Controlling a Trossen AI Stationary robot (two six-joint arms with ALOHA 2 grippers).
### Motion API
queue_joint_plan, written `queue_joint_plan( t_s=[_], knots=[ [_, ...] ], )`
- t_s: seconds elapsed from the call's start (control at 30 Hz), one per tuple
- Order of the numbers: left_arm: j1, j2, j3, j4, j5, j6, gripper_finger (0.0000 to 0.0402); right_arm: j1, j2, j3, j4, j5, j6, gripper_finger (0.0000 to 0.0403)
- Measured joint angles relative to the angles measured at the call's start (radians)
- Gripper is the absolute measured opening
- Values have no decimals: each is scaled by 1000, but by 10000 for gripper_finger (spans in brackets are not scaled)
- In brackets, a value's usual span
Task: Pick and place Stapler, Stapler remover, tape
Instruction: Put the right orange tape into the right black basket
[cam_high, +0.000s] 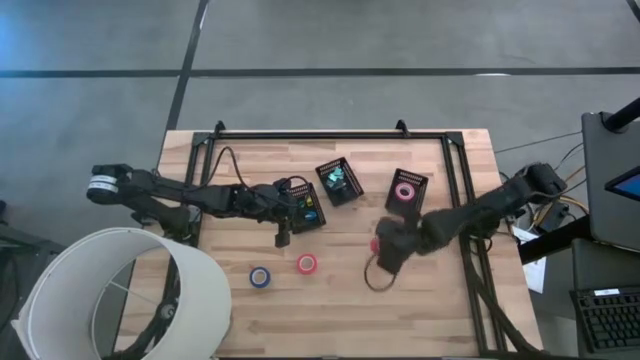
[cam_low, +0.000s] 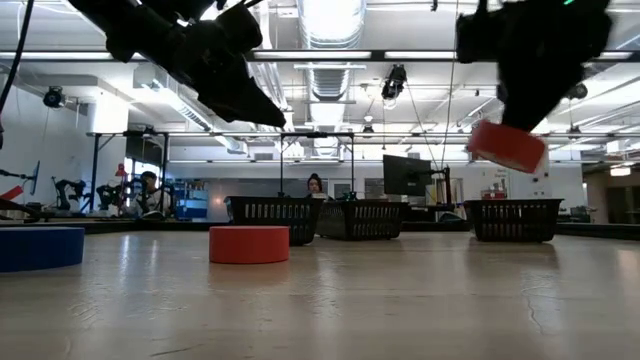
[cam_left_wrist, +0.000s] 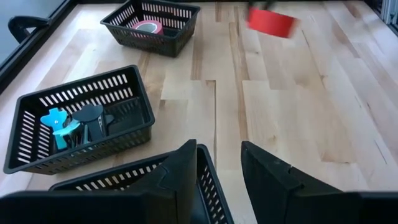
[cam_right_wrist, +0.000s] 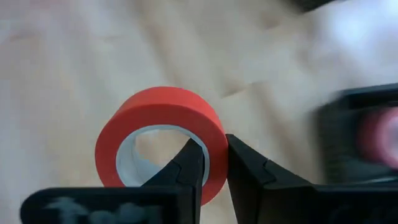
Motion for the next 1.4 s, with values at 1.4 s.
queue_joint_plan(
  t_s=[1.4],
  knots=[
    [0,0,0,1,-1,-82,129,-629,38,-130,-104,203,-232,126]
  ],
)
